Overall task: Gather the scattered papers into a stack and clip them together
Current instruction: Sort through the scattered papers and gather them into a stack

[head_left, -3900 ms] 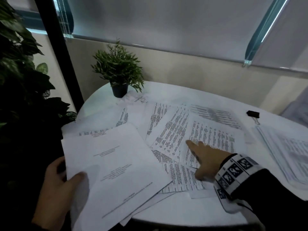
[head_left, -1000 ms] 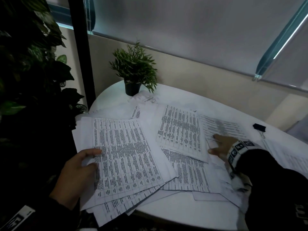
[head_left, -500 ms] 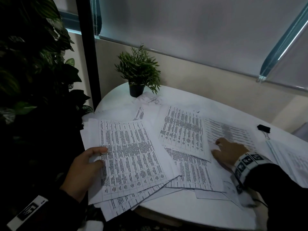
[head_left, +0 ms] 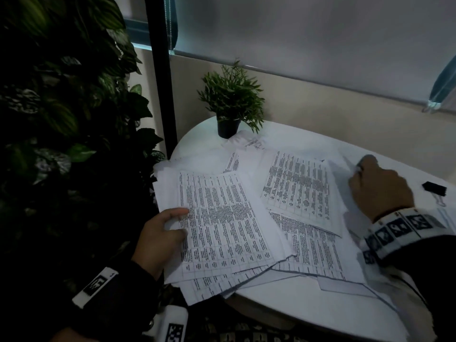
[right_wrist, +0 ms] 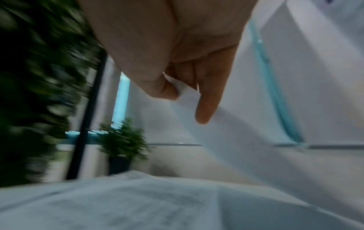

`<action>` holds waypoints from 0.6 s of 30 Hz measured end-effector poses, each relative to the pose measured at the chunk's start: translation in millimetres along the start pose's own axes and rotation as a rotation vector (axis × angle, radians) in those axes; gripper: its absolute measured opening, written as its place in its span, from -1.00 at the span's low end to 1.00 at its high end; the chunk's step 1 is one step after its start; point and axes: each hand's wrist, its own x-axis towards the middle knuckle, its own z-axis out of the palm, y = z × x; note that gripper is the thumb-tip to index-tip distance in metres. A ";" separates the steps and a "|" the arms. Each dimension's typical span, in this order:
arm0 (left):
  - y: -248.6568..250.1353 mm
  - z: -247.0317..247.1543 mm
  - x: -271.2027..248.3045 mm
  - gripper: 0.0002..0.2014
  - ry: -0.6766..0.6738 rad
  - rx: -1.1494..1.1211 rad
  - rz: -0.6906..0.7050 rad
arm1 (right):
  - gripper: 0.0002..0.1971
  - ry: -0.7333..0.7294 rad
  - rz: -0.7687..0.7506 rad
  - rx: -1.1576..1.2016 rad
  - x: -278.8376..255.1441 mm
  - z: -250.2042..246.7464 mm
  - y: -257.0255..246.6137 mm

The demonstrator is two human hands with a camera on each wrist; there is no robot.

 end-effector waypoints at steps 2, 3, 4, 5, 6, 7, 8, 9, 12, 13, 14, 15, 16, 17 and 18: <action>2.1 2.7 -0.9 -0.64 -0.020 -0.044 -0.048 | -0.95 0.000 -0.303 0.070 -22.0 -5.9 -33.1; 4.5 3.0 -1.4 -0.65 -0.027 -0.050 -0.064 | -0.96 -0.101 -0.459 0.096 -37.1 -4.5 -49.0; 9.1 3.9 -3.5 -0.69 -0.040 -0.049 -0.071 | -0.94 -0.228 -0.596 0.124 -51.6 -0.5 -62.1; 13.5 3.4 -5.5 -0.73 -0.035 -0.084 -0.064 | -0.89 -0.355 -0.702 0.165 -63.9 4.4 -72.0; 14.0 1.2 -4.3 -0.77 -0.010 -0.081 -0.071 | -0.84 -0.455 -0.781 0.218 -73.3 9.6 -78.9; 16.1 -0.2 -4.7 -0.74 -0.001 -0.051 -0.068 | -0.79 -0.523 -0.843 0.272 -80.5 13.5 -84.1; 17.2 -3.4 -3.3 -0.62 -0.015 -0.010 -0.071 | -0.76 -0.564 -0.902 0.318 -84.7 17.4 -86.6; 16.4 -6.1 -2.4 -0.48 -0.052 0.026 -0.081 | -0.76 -0.590 -0.945 0.350 -86.4 20.6 -87.4; 14.4 -7.7 -2.5 -0.32 -0.144 0.008 -0.082 | -0.83 -0.612 -1.011 0.409 -85.3 26.3 -85.2; 15.9 -5.0 -4.0 -0.42 -0.163 -0.010 -0.063 | -0.85 -0.601 -1.015 0.423 -84.0 27.6 -83.7; 15.4 -3.3 -4.6 -0.51 -0.167 -0.010 -0.039 | -0.86 -0.591 -1.012 0.437 -82.5 28.9 -81.8; 14.4 -2.5 -4.3 -0.54 -0.162 0.002 -0.010 | -0.87 -0.591 -1.004 0.451 -81.0 29.4 -80.0; 12.7 -3.0 -3.5 -0.50 -0.161 0.016 -0.007 | -0.87 -0.603 -0.992 0.467 -80.1 28.5 -79.5; 10.5 -2.8 -2.5 -0.44 -0.149 0.036 0.000 | -0.86 -0.624 -0.976 0.487 -79.6 28.1 -78.2; 8.2 -3.0 -1.1 -0.41 -0.126 0.063 0.023 | -0.85 -0.644 -0.951 0.513 -78.7 27.9 -76.4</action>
